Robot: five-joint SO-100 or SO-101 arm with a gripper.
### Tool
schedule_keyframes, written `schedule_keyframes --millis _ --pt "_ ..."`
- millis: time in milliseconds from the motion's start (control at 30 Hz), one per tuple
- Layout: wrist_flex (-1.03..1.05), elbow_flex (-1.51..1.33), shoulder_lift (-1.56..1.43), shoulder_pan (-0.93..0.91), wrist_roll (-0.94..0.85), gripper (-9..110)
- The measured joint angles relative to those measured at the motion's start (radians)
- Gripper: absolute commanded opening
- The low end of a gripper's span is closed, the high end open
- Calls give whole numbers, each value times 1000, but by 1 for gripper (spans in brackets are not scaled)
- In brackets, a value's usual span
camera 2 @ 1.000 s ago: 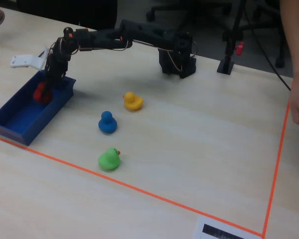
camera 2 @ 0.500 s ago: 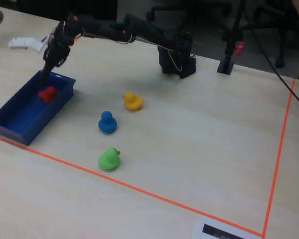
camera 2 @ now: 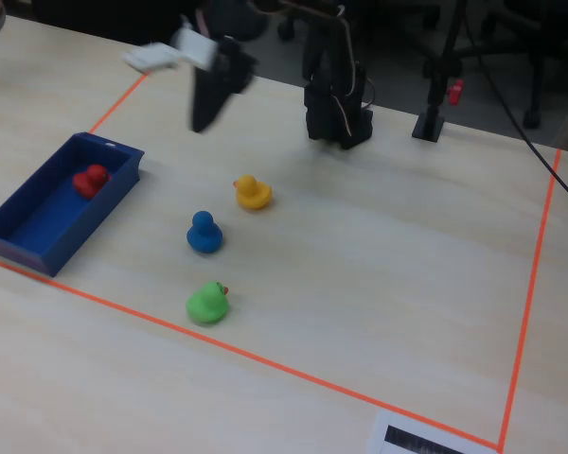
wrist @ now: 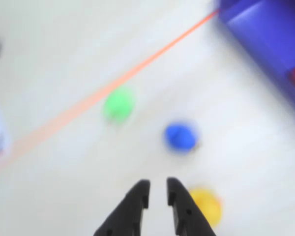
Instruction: Grasp red duck and put it into box.
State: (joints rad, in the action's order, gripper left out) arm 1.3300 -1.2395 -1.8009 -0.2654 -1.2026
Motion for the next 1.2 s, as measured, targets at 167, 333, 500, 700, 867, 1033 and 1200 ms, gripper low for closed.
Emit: schedule_keyframes --millis 167,333,500,700,867,1033,1200 --pt "-103 -624 -436 239 -95 0" --pt "-101 -1272 -934 311 -236 0" --pt "-49 -1706 -1318 307 -288 0" --pt "-14 -1838 -1457 284 -299 0" --pt "-6 -1858 -1502 253 -301 0" --pt "-2 -1859 -1509 247 -301 0" --pt "-2 -1859 -1509 224 -301 1"
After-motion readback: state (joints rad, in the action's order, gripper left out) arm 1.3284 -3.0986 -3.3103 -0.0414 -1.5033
